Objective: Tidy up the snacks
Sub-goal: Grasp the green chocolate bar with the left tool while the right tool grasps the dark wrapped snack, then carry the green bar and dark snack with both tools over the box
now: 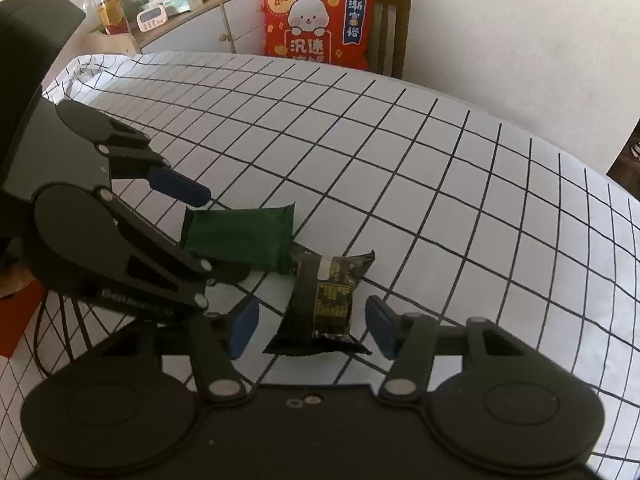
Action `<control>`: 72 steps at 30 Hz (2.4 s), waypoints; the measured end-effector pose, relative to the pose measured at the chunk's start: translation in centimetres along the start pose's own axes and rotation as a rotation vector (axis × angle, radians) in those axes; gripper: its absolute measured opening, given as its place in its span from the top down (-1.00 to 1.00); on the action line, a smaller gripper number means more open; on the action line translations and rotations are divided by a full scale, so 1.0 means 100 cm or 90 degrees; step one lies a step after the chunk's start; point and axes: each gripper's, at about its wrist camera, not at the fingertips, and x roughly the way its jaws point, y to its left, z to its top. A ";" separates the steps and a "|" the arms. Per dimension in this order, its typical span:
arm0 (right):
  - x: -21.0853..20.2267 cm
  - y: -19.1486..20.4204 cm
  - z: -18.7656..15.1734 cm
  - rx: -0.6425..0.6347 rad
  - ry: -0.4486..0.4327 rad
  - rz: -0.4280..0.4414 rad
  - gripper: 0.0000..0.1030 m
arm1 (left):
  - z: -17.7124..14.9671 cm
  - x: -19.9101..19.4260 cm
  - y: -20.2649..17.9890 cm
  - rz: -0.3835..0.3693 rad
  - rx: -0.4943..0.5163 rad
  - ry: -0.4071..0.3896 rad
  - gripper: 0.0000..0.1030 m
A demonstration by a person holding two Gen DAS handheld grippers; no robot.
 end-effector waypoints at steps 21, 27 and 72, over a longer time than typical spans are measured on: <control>-0.018 0.002 -0.017 0.108 -0.032 -0.012 0.25 | -0.018 -0.019 -0.003 0.015 -0.133 0.005 0.11; -0.043 0.012 -0.028 0.122 -0.047 -0.018 0.26 | -0.034 -0.050 0.002 0.030 -0.203 -0.012 0.13; -0.175 0.233 -0.008 -0.029 -0.161 0.111 0.26 | -0.232 -0.301 0.075 0.130 -0.410 -0.126 0.13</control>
